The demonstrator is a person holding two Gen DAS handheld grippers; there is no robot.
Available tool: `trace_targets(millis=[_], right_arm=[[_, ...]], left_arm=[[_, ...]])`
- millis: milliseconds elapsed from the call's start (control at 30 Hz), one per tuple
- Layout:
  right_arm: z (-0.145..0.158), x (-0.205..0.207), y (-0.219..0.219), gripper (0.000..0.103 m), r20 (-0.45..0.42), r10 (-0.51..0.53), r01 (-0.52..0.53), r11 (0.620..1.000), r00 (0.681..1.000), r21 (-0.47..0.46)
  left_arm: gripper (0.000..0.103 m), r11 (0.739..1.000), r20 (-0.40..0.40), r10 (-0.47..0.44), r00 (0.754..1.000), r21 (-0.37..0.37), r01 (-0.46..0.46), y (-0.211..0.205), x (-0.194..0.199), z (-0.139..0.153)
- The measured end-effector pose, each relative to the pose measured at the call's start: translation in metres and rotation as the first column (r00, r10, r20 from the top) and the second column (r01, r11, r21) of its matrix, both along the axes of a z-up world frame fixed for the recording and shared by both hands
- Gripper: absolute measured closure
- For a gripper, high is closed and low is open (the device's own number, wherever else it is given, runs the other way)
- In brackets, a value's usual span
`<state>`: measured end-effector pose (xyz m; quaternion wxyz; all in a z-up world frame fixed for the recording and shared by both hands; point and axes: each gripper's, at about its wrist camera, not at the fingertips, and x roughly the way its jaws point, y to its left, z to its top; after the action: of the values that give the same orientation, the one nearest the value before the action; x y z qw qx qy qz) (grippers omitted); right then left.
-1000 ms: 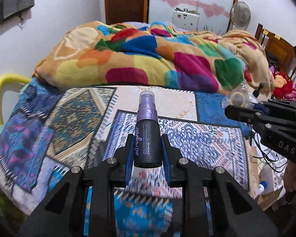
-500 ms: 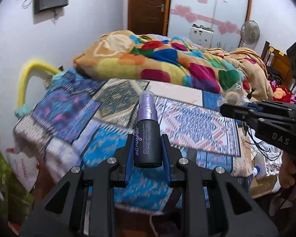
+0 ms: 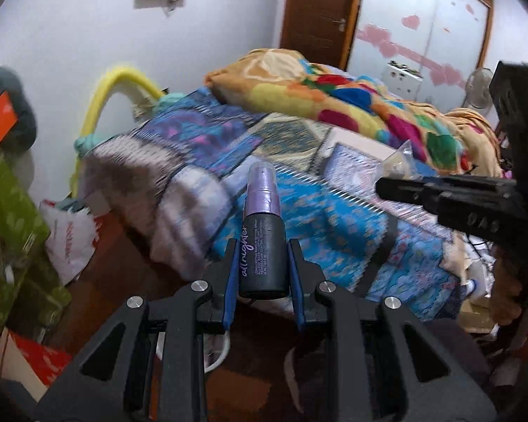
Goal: Collect trash
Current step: 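Carry the spray bottle and plastic bag down to the white bin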
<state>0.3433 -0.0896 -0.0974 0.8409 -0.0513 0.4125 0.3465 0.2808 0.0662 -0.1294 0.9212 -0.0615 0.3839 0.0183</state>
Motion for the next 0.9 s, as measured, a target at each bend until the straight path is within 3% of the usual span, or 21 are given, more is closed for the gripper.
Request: trace_targets(millis=[433, 633, 900], right_arm=[[-0.063, -0.024, 0.11, 0.089, -0.127, 0.164, -0.175, 0.981, 0.978, -0.087], [-0.102, -0.04, 0.164, 0.089, -0.203, 0.241, -0.277, 0.946, 0.949, -0.169], [-0.147, -0.042, 0.216, 0.088, -0.332, 0.288, -0.36, 0.915, 0.898, -0.181]], left_arm=[[0.078, 0.974, -0.151, 0.206, 0.967, -0.064, -0.218, 0.101, -0.05, -0.087], [0.078, 0.958, -0.217, 0.249, 0.944, -0.088, -0.273, 0.129, -0.063, -0.123], [0.078, 0.938, -0.3, 0.28, 0.912, -0.115, -0.327, 0.151, -0.064, -0.165]])
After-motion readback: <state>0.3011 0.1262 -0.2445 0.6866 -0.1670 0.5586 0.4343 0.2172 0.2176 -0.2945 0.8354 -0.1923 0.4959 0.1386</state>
